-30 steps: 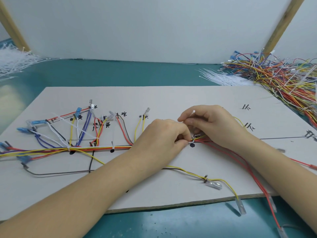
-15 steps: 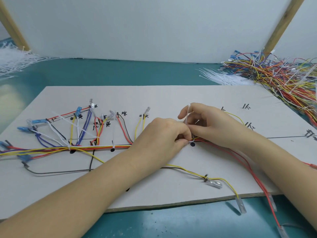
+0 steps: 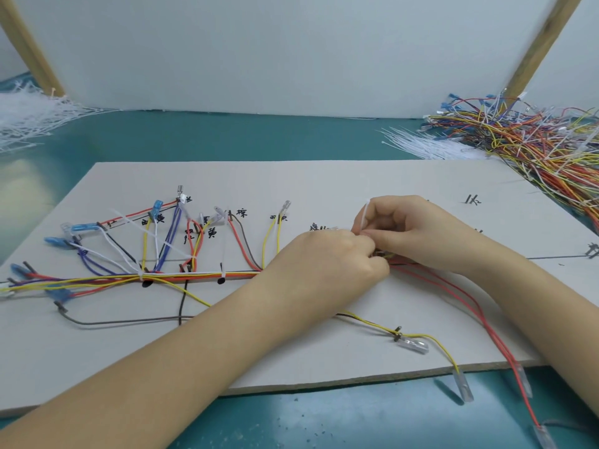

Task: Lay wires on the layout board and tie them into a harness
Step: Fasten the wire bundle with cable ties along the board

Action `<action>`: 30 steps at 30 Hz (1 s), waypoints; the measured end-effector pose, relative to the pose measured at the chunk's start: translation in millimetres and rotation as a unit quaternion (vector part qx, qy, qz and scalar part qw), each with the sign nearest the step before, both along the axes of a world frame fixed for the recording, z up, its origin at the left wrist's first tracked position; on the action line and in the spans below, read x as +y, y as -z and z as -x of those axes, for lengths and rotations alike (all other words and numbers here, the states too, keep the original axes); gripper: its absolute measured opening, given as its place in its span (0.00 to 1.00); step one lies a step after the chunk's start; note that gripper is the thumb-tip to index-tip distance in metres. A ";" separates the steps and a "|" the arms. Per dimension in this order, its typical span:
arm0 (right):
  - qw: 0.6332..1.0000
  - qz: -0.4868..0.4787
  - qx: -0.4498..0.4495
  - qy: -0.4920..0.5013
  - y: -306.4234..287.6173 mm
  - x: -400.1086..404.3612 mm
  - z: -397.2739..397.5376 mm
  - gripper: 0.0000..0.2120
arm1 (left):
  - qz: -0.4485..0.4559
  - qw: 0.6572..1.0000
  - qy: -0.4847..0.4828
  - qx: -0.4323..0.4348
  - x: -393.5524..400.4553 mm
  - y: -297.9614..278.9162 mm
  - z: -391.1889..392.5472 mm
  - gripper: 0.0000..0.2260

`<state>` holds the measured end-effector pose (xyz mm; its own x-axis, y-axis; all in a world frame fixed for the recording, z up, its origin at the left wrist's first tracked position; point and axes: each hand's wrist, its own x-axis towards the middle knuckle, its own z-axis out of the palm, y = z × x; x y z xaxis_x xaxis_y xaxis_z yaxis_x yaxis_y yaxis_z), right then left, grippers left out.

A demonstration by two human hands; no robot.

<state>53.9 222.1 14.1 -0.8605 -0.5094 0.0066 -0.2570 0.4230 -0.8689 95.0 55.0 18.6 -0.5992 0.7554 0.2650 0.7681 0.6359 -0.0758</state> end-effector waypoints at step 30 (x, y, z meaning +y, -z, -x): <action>0.996 0.038 0.017 0.076 7.2 -4.0 -1.7 0.08 | 0.014 0.994 -0.033 0.106 11.4 19.8 3.1 0.13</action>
